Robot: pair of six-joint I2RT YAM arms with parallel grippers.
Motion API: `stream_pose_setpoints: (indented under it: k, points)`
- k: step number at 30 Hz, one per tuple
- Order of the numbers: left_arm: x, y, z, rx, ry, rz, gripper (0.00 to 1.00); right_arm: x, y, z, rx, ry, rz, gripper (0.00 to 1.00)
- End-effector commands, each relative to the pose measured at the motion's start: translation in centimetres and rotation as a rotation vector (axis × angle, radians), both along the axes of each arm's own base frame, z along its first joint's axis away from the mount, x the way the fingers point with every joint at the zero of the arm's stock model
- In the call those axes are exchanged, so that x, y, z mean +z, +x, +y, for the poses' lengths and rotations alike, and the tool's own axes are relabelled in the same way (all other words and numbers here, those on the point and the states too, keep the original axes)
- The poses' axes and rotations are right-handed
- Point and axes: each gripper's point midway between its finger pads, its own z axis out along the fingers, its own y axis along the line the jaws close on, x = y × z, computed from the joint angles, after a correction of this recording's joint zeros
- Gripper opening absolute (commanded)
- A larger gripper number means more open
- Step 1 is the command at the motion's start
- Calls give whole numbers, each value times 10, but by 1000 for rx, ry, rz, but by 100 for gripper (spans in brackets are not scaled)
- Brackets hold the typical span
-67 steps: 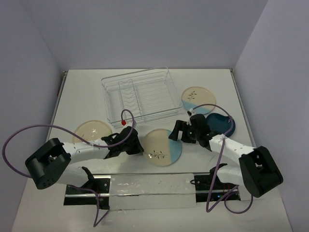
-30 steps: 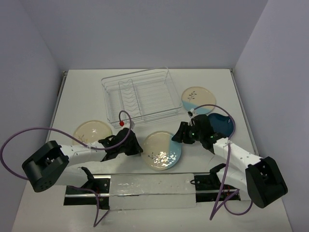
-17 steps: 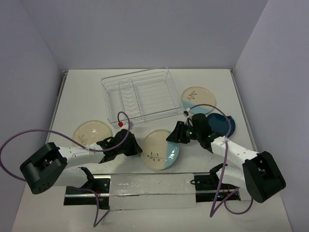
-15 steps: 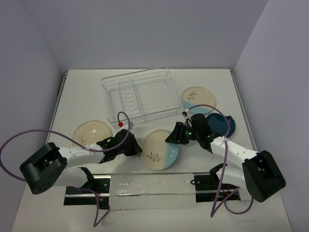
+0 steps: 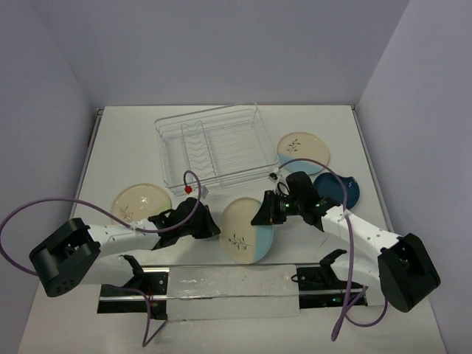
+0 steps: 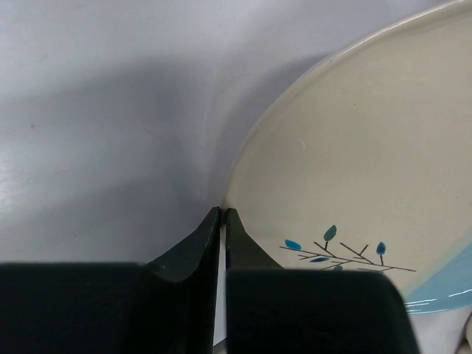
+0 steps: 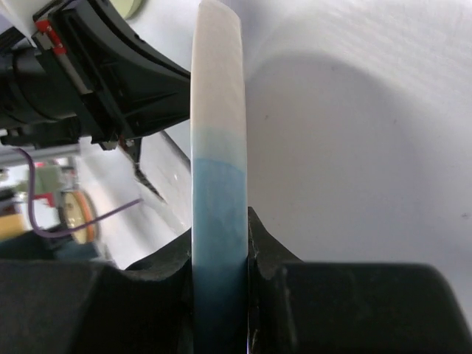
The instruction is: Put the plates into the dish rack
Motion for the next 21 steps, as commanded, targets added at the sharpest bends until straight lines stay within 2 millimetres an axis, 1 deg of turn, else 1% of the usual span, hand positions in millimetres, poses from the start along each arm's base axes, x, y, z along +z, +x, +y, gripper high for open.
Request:
stream_pose_setpoints:
  k: [1,2,3,5,6,7,9,11,12,13,15,16,17,19,20,21]
  points:
    - [40,21,-6,-1,11,-127,16,71,23,4,42,31,-309,0]
    - [48,23,-6,0,2,-151,28,78,24,3,42,34,-342,0]
    - [58,27,-6,7,-9,-176,43,88,27,1,30,28,-379,0]
    - [76,34,-2,39,-24,-233,61,101,31,-5,10,8,-455,0]
    - [91,36,1,49,-45,-273,75,117,32,-10,-15,14,-513,0]
    - [109,40,6,76,-65,-313,87,131,34,-16,-46,8,-571,0]
    - [134,46,14,114,-79,-373,96,155,33,-27,-76,-17,-638,0]
    - [149,49,15,123,-86,-410,98,174,32,-31,-88,-13,-679,0]
    - [173,57,18,157,-104,-466,99,194,35,-38,-132,-14,-751,0]
    - [185,66,25,206,-87,-509,99,205,37,-40,-151,-12,-781,0]
    - [211,84,36,312,-72,-567,99,243,44,-43,-196,14,-861,0]
    - [222,91,40,343,-64,-585,99,257,49,-43,-213,22,-889,0]
    - [238,100,41,364,-67,-610,99,271,58,-39,-215,28,-920,0]
    - [256,119,53,431,-69,-626,99,318,64,-34,-218,78,-1022,0]
    - [262,125,56,446,-82,-623,99,333,69,-31,-221,89,-1060,0]
    - [264,135,63,465,-88,-616,99,348,78,-29,-222,81,-1100,0]
